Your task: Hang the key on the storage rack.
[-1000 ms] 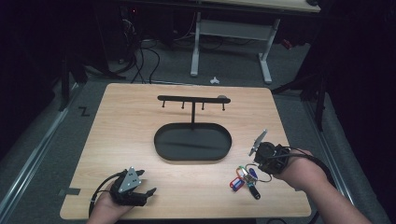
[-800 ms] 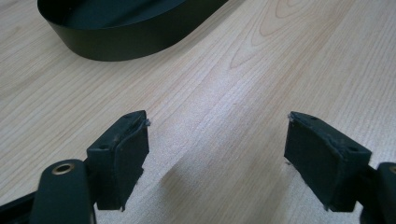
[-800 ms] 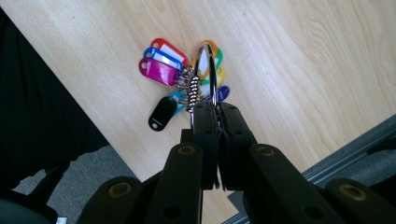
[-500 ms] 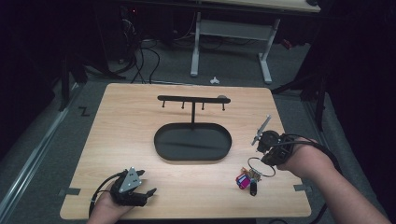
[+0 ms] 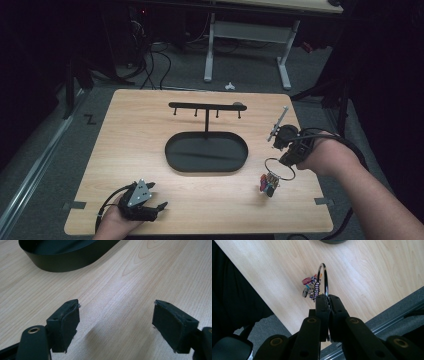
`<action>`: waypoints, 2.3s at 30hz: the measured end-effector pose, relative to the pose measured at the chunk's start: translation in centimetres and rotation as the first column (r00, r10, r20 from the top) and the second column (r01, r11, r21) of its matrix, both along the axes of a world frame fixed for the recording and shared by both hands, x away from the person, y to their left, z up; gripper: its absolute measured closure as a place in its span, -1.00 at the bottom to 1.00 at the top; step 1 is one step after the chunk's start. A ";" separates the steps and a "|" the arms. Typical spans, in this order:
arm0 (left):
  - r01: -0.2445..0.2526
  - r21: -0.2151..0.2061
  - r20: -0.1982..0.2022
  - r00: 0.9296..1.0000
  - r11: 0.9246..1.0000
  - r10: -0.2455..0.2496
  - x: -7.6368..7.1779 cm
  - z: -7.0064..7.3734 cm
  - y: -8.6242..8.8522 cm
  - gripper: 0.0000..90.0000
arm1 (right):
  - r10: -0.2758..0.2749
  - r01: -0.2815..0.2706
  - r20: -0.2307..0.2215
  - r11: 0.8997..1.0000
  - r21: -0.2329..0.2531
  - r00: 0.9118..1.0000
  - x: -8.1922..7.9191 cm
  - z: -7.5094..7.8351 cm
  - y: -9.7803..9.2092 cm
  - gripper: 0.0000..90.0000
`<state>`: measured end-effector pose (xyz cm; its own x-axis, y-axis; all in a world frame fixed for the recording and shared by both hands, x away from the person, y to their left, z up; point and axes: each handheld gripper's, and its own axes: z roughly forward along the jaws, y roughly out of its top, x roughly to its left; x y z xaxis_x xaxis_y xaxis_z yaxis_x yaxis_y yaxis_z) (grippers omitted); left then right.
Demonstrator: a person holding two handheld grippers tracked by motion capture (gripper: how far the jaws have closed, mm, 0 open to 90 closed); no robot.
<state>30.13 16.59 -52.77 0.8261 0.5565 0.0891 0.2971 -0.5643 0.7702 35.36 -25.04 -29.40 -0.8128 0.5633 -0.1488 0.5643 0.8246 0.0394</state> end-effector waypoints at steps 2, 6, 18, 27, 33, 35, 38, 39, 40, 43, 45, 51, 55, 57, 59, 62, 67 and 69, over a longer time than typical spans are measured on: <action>0.000 -0.002 0.001 1.000 1.000 0.000 0.0 0.0 0.0 -0.50 | 0.000 0.000 0.001 1.000 0.000 1.000 0.2 0.4 0.2 0.94; -0.002 -0.004 0.004 1.000 1.000 0.002 0.0 0.0 0.1 -0.50 | -0.009 0.009 0.002 1.000 0.001 1.000 0.8 0.7 0.4 0.94; 0.001 -0.003 -0.002 1.000 1.000 -0.001 0.0 0.0 0.0 -0.50 | -0.031 0.031 -0.012 0.999 -0.011 0.999 2.4 1.5 0.4 0.94; 0.008 0.000 -0.006 1.000 1.000 -0.008 0.0 0.0 0.0 -0.50 | -0.046 0.046 -0.008 0.999 -0.001 0.999 3.8 2.3 0.9 0.95; 0.004 -0.005 -0.004 1.000 1.000 -0.004 0.0 0.0 0.1 -0.50 | -0.046 0.046 0.000 0.999 0.008 0.999 5.2 2.8 1.9 0.94; 0.003 -0.006 -0.005 1.000 1.000 -0.003 0.0 0.0 0.2 -0.50 | -0.053 0.053 0.001 0.998 0.018 0.999 5.6 3.0 2.3 0.94; 0.001 -0.010 -0.005 1.000 1.000 -0.001 -0.1 0.0 0.2 -0.50 | -0.044 0.044 -0.003 0.999 0.021 0.999 6.1 3.1 2.7 0.95; 0.001 -0.010 -0.005 1.000 1.000 -0.001 -0.1 0.0 0.2 -0.50 | -0.044 0.044 -0.003 0.999 0.021 0.999 6.1 3.1 2.7 0.95; 0.004 -0.009 -0.007 1.000 1.000 -0.004 -0.1 0.0 0.2 -0.50 | -0.049 0.049 -0.010 0.998 0.029 0.999 6.6 3.2 3.0 0.95; 0.011 -0.001 -0.012 1.000 1.000 -0.011 -0.1 0.0 0.1 -0.50 | -0.049 0.050 -0.009 0.998 0.025 0.999 7.0 3.3 3.3 0.94; 0.014 0.005 -0.010 1.000 1.000 -0.014 -0.1 -0.1 0.1 -0.50 | -0.044 0.044 -0.004 0.999 0.027 0.999 7.4 3.4 3.8 0.94; 0.017 0.004 -0.008 1.000 1.000 -0.017 -0.1 0.0 0.1 -0.50 | -0.040 0.040 0.003 0.999 0.033 0.999 8.2 3.3 4.3 0.94; 0.015 0.003 -0.006 1.000 1.000 -0.015 -0.1 -0.1 0.1 -0.50 | -0.036 0.036 0.005 0.999 0.036 0.999 8.8 3.2 4.8 0.94; 0.015 0.003 -0.005 1.000 1.000 -0.015 -0.1 -0.1 0.1 -0.50 | -0.036 0.036 0.007 0.999 0.040 0.999 9.1 3.1 5.0 0.95; 0.018 0.005 -0.005 1.000 1.000 -0.018 -0.1 -0.1 0.0 -0.50 | -0.028 0.027 0.011 0.999 0.042 1.000 9.7 2.9 5.2 0.94; 0.021 0.007 -0.006 1.000 1.000 -0.021 -0.1 -0.1 -0.1 -0.50 | -0.037 0.036 0.008 0.998 0.044 0.999 10.1 2.6 5.4 0.95; 0.020 0.008 -0.005 1.000 1.000 -0.020 -0.1 -0.1 0.0 -0.50 | -0.034 0.033 0.013 0.998 0.049 0.999 10.9 2.5 5.7 0.94; 0.021 0.010 -0.006 1.000 1.000 -0.021 -0.1 0.0 0.1 -0.50 | -0.034 0.033 0.014 0.998 0.049 0.999 11.1 2.4 5.9 0.94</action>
<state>30.03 16.65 -52.81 0.8382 0.5379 0.0897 0.2895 -0.5782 0.7628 46.51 -19.14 -27.00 -0.7914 0.5968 -0.1324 0.5903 0.8024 0.0881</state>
